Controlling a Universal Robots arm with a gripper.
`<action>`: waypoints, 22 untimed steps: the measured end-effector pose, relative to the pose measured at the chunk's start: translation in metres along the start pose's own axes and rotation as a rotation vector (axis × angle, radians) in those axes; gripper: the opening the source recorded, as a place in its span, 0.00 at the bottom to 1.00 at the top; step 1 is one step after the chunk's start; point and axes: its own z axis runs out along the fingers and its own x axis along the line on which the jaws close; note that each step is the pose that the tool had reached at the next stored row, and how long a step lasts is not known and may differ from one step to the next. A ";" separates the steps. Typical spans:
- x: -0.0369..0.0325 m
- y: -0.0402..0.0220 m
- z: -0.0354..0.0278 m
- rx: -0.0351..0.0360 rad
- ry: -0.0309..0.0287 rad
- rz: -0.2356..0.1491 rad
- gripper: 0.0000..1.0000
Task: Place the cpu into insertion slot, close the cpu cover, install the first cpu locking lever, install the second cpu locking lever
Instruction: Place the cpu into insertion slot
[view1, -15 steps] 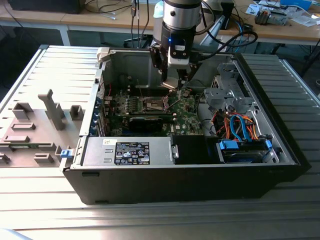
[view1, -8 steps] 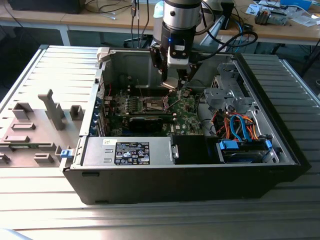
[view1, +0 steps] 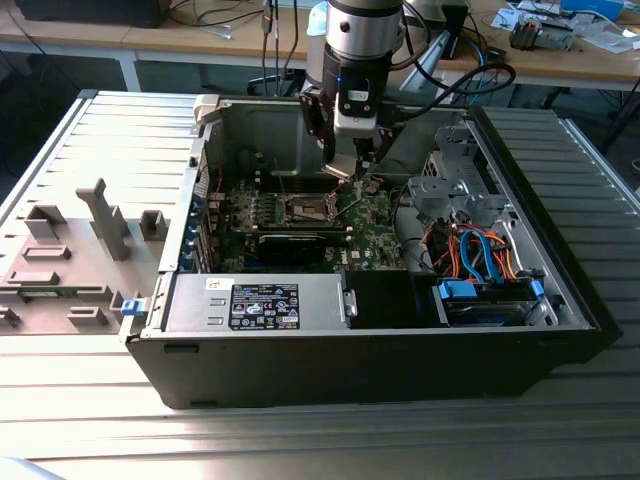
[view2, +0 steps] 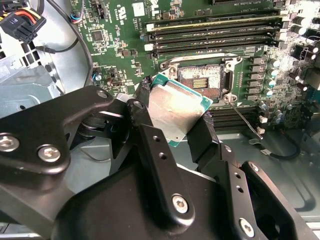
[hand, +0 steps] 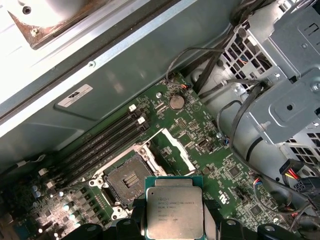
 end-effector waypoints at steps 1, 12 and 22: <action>0.0000 0.0000 0.0000 0.0000 0.0000 0.001 0.54; 0.0000 0.0000 0.0001 0.0011 -0.0021 0.021 0.54; 0.0000 0.0000 0.0001 0.0017 -0.0035 0.036 0.54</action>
